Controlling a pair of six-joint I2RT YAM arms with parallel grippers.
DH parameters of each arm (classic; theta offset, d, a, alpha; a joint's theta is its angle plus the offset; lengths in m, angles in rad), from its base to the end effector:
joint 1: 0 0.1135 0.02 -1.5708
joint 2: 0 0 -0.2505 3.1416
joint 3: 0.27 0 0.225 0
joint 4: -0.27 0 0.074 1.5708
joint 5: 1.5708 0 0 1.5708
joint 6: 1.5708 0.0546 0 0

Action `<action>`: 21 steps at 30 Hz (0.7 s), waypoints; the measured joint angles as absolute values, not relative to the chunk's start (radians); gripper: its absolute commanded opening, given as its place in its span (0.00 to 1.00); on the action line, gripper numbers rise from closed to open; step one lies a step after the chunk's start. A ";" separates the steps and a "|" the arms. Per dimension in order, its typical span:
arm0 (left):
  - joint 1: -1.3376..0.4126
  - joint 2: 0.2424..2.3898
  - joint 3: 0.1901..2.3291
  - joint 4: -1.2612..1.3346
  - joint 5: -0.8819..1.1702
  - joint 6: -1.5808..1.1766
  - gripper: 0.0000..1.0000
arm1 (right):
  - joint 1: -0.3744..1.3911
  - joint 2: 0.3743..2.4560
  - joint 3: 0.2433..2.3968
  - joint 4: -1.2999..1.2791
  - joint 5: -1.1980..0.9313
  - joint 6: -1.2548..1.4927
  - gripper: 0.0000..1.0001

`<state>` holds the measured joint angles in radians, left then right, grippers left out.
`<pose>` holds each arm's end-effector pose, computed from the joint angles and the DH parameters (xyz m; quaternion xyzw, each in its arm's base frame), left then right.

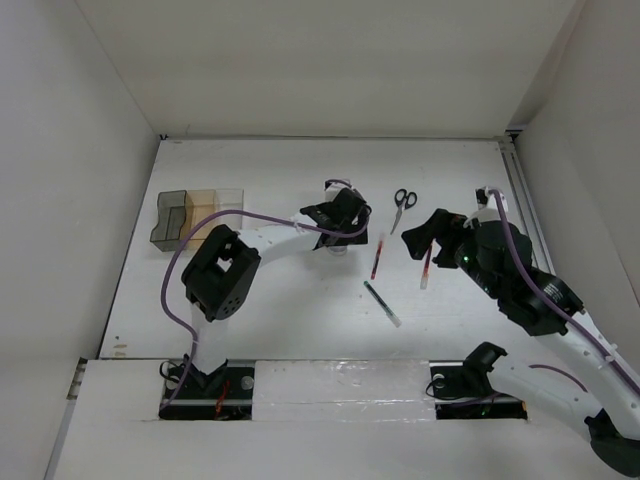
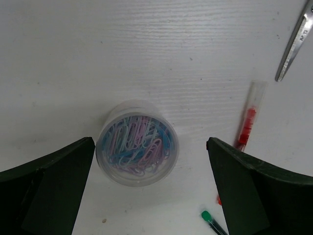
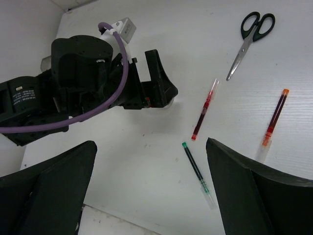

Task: Sort the stationery into containers
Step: Pick up the stationery from the center of the board.

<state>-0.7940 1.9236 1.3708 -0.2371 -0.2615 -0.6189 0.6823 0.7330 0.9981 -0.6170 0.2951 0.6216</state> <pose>0.2988 -0.2838 0.1958 0.0307 0.9177 -0.1532 0.3653 0.1232 0.0797 0.3523 0.0595 0.8132 0.2477 0.5232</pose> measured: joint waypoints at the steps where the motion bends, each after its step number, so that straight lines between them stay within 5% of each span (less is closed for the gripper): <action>1: -0.794 1.930 1.373 -0.243 -0.270 -0.622 0.98 | 0.682 0.731 0.998 -0.617 0.295 0.622 1.00; 12: -0.793 1.963 1.377 -0.257 -0.319 -0.630 0.71 | 0.682 0.727 0.998 -0.617 0.295 0.622 1.00; 14: -0.793 1.968 1.377 -0.259 -0.322 -0.632 0.58 | 0.682 0.727 0.998 -0.617 0.295 0.622 1.00; 19: -0.793 1.970 1.382 -0.264 -0.324 -0.633 0.06 | 0.682 0.727 0.998 -0.617 0.295 0.622 1.00; 21: -0.793 1.971 1.386 -0.275 -0.325 -0.634 0.00 | 0.682 0.727 0.998 -0.617 0.295 0.622 1.00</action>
